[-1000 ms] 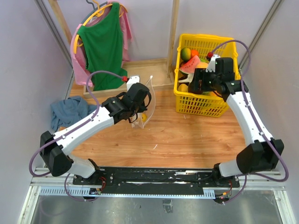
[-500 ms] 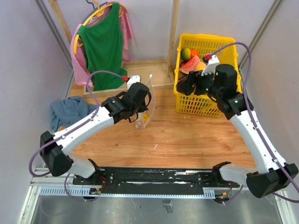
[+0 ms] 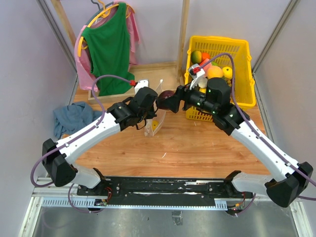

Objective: Place the food in the zip-top bag and seal the zipper
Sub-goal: Place the fake fruit in the zipper food storage bag.

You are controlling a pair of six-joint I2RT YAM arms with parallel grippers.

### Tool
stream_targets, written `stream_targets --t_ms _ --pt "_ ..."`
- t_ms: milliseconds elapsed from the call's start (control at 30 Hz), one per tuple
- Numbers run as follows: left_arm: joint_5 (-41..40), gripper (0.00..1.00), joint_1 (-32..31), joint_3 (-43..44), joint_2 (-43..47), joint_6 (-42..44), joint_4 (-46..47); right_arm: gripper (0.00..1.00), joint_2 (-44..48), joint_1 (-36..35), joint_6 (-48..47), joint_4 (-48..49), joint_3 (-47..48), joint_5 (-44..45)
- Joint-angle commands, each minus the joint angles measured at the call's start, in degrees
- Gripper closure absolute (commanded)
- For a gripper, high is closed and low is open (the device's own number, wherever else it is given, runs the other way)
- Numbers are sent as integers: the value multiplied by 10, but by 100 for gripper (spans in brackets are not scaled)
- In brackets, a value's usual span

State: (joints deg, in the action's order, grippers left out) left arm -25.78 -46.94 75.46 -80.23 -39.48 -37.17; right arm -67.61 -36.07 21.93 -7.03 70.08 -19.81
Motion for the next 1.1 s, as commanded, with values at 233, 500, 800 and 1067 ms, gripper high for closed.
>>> stream_targets --t_ms 233,500,800,1067 --pt "9 100 4 11 10 -8 21 81 -52 -24 13 67 -34 56" --pt "14 100 4 2 21 -7 29 69 -76 -24 -9 51 -31 66" --pt "20 100 4 -3 24 -12 32 23 -76 -24 -20 45 -28 57" --pt "23 100 4 -9 23 -17 34 3 -63 -24 -26 42 -26 58"
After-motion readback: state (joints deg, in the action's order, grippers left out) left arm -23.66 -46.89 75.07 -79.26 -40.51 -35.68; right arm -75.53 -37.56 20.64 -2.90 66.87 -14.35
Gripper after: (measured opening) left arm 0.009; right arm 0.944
